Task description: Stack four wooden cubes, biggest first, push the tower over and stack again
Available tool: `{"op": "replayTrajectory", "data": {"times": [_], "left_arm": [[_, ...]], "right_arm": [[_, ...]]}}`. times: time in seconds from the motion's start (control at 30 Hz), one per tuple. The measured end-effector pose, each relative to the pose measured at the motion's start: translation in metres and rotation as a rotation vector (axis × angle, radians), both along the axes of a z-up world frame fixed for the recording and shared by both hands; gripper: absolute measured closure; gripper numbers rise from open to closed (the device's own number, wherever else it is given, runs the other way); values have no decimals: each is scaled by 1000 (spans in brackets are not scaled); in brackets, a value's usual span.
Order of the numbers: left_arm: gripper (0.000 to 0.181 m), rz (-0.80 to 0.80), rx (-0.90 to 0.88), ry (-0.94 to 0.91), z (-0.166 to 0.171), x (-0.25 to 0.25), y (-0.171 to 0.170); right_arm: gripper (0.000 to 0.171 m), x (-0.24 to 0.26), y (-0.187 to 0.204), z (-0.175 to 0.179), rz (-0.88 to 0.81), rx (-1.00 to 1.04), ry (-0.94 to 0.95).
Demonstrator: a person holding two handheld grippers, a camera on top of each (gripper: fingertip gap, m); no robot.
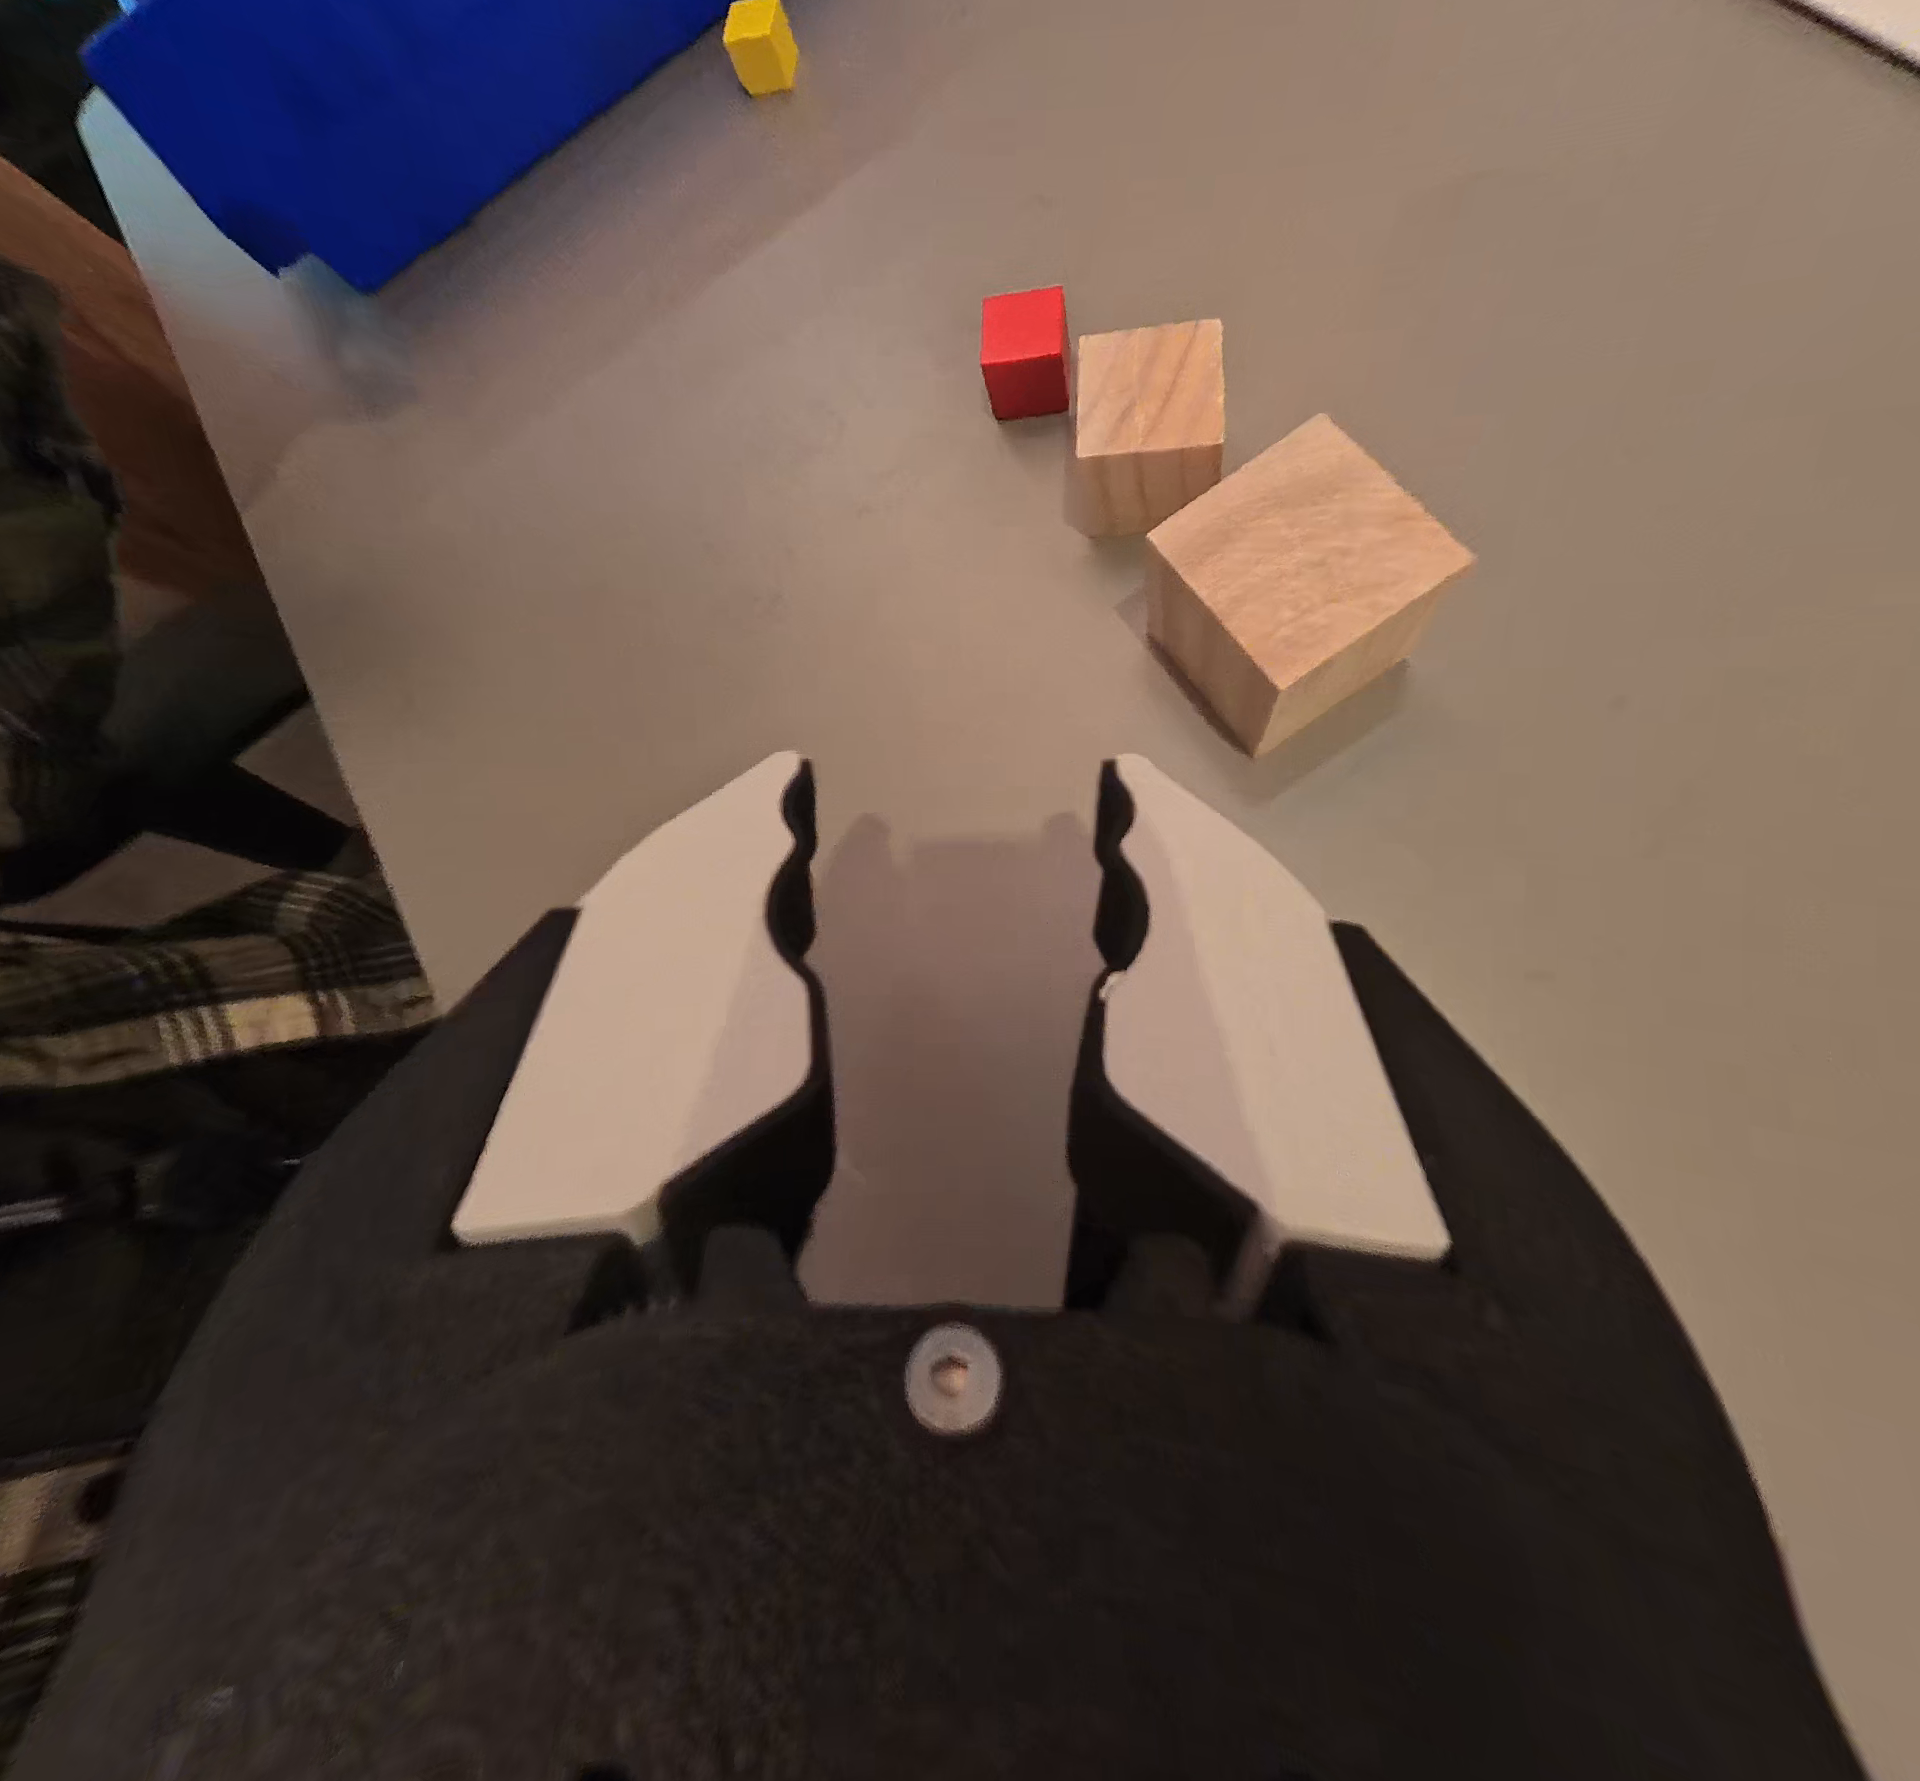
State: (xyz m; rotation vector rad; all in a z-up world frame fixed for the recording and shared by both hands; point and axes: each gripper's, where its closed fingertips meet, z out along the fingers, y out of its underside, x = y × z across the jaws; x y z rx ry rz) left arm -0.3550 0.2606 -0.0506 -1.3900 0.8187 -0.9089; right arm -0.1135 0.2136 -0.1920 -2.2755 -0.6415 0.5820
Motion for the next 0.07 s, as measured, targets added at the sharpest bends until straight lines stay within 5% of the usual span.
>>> {"op": "replayTrajectory", "data": {"times": [0.07], "left_arm": [[108,-12,-1,13,-3,4,-1]], "right_arm": [[105,2,3,-1,16,55,-65]]}}
